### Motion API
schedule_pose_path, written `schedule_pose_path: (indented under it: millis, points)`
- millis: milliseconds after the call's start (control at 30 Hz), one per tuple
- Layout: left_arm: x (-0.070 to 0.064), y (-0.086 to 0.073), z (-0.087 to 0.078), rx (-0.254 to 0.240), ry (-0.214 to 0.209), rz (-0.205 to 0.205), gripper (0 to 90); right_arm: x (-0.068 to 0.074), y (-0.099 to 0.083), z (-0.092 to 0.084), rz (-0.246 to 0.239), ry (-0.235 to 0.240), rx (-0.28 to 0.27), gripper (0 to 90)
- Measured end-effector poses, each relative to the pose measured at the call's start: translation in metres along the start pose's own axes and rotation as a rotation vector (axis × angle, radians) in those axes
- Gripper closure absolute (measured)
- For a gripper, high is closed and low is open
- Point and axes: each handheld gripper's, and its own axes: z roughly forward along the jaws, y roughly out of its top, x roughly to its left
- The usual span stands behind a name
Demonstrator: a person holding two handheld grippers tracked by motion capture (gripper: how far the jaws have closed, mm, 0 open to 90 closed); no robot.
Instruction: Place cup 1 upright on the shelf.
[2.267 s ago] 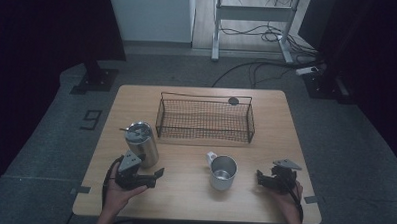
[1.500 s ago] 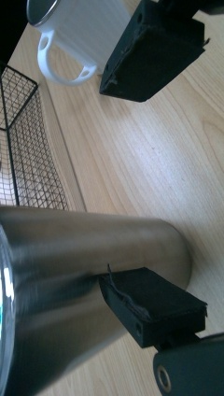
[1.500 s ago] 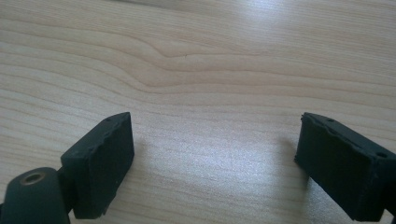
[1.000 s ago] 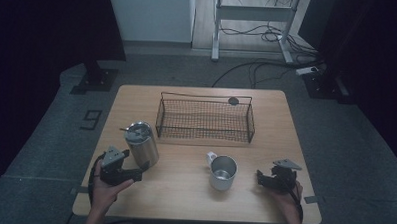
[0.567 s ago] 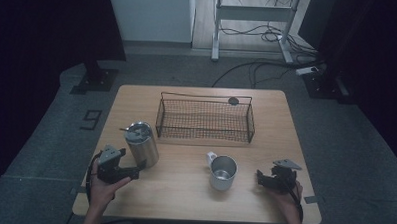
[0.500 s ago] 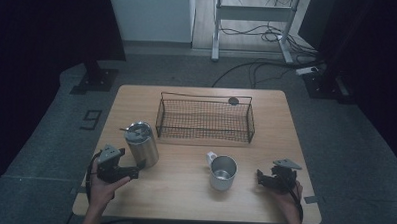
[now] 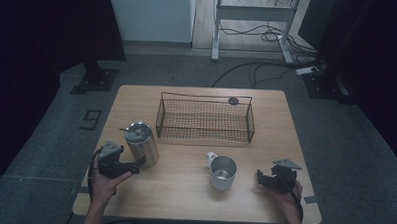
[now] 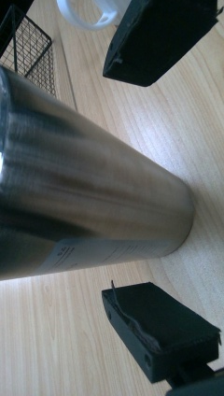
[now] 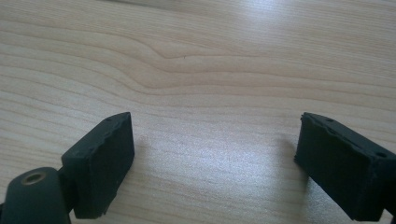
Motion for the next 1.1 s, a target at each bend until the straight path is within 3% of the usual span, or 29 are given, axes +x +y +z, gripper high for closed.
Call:
schedule_pose_path:
  millis: [767,1100]
  points:
    - [0.003,0.017,0.014,-0.006,-0.008,0.0,0.0,0.0,0.0,0.0,0.003,-0.003,-0.001,11.9]
    - [0.002,0.023,0.029,0.008,0.001,0.004,0.0,0.0,0.0,0.0,0.004,-0.002,-0.003,11.9]
